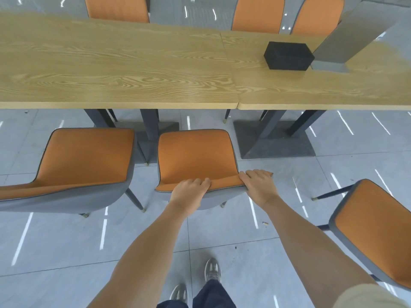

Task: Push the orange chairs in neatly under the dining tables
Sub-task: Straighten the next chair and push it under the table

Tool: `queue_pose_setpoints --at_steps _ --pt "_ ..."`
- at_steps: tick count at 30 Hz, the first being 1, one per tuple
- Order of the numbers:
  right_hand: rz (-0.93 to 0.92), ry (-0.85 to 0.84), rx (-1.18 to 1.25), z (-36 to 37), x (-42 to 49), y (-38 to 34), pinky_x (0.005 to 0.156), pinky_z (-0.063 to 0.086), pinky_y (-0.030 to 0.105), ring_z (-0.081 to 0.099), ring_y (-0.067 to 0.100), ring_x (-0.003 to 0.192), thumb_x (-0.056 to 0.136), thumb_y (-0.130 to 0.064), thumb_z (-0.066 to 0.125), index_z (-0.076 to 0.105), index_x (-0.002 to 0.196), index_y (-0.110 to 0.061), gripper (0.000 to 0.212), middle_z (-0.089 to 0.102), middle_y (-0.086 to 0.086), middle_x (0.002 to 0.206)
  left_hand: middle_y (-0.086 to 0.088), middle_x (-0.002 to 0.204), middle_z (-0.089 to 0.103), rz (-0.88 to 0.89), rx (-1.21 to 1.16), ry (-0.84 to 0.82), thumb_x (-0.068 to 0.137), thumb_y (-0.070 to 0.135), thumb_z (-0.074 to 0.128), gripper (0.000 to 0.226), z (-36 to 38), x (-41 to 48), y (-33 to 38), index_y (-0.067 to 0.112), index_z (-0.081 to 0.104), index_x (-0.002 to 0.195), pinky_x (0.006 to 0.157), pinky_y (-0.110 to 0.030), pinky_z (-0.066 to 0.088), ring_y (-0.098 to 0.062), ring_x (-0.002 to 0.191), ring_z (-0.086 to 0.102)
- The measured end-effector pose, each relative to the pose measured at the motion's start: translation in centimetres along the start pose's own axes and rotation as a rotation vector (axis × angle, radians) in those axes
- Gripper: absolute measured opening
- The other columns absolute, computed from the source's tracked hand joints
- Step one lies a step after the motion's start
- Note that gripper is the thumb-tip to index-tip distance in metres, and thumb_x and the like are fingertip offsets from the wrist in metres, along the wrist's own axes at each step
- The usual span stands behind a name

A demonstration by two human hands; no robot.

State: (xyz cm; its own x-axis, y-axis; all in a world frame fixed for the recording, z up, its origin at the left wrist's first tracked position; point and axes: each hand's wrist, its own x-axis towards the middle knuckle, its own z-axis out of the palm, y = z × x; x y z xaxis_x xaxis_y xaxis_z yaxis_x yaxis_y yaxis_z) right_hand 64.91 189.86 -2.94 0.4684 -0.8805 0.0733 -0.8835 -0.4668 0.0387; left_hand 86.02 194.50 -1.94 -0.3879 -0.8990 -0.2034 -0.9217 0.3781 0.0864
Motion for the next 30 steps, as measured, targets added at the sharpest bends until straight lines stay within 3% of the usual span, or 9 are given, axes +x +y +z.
queue_pose_setpoints --at_steps 3,5,8,11,13,16,27,30 --pt "-0.018 -0.007 0.000 0.3 0.1 0.2 0.047 0.047 0.025 0.053 0.025 0.041 0.030 0.009 0.080 0.065 0.064 -0.008 0.041 0.055 0.005 0.048 0.006 0.041 0.048 -0.008 0.019 0.070 0.017 0.001 0.080 0.061 0.6 0.4 -0.3 0.016 0.067 0.075 0.039 -0.017 -0.003 -0.014 0.030 0.036" --pt "-0.039 -0.002 0.012 0.2 0.5 0.2 0.046 0.046 0.023 0.052 0.024 0.039 0.029 0.009 0.080 0.064 0.063 -0.007 0.041 0.054 0.005 0.047 0.005 0.042 0.049 0.001 0.003 0.119 0.016 -0.002 0.080 0.063 0.6 0.7 -0.6 0.013 0.066 0.075 0.040 -0.016 0.001 -0.015 0.030 0.042" --pt "-0.043 0.039 0.030 -0.6 1.5 0.1 0.044 0.043 0.021 0.049 0.024 0.036 0.024 0.013 0.076 0.062 0.059 -0.007 0.043 0.050 0.004 0.044 -0.005 0.062 0.062 -0.043 -0.045 0.042 0.044 -0.007 0.077 0.056 -1.1 1.1 -0.9 0.007 0.064 0.096 0.040 -0.017 0.012 -0.023 0.050 0.059" --pt "-0.050 0.062 0.047 -0.8 1.7 -0.7 0.043 0.043 0.020 0.049 0.023 0.035 0.021 0.010 0.077 0.061 0.057 -0.007 0.044 0.050 0.004 0.043 -0.011 0.083 0.065 -0.057 -0.032 0.154 0.068 -0.009 0.063 0.049 -0.1 1.3 -2.2 0.006 0.056 0.114 0.041 -0.019 0.011 -0.029 0.073 0.062" --pt "-0.059 0.060 0.048 -0.5 1.2 -1.3 0.044 0.044 0.020 0.050 0.023 0.036 0.018 0.008 0.079 0.063 0.059 -0.007 0.047 0.051 0.004 0.044 -0.006 0.072 0.065 -0.045 -0.005 0.105 0.056 -0.006 0.072 0.053 0.1 0.5 -2.2 0.008 0.062 0.105 0.041 -0.018 0.019 -0.026 0.062 0.062" --pt "-0.055 0.074 0.049 -0.1 0.4 -1.8 0.048 0.048 0.022 0.053 0.024 0.039 0.019 0.008 0.080 0.063 0.061 -0.007 0.048 0.053 0.004 0.046 0.007 0.047 0.055 -0.004 0.059 0.111 0.021 0.002 0.084 0.064 0.5 -0.2 -2.0 0.015 0.068 0.081 0.040 -0.014 0.014 -0.014 0.035 0.051" --pt "-0.038 -0.025 0.070 0.0 1.0 -1.3 0.045 0.043 0.022 0.051 0.023 0.038 0.012 -0.002 0.084 0.063 0.062 -0.006 0.053 0.054 0.004 0.047 0.005 0.044 0.051 -0.041 0.033 0.152 0.021 -0.002 0.079 0.059 0.7 0.3 -1.9 0.017 0.067 0.076 0.040 -0.014 0.016 -0.014 0.034 0.047" --pt "-0.041 0.001 0.042 0.2 1.5 -1.1 0.045 0.041 0.021 0.050 0.023 0.038 0.021 -0.002 0.078 0.063 0.061 -0.007 0.043 0.053 0.004 0.047 0.006 0.044 0.050 -0.029 0.033 0.174 0.019 -0.004 0.077 0.058 0.5 0.7 -2.2 0.017 0.067 0.073 0.040 -0.015 0.016 -0.015 0.034 0.046"
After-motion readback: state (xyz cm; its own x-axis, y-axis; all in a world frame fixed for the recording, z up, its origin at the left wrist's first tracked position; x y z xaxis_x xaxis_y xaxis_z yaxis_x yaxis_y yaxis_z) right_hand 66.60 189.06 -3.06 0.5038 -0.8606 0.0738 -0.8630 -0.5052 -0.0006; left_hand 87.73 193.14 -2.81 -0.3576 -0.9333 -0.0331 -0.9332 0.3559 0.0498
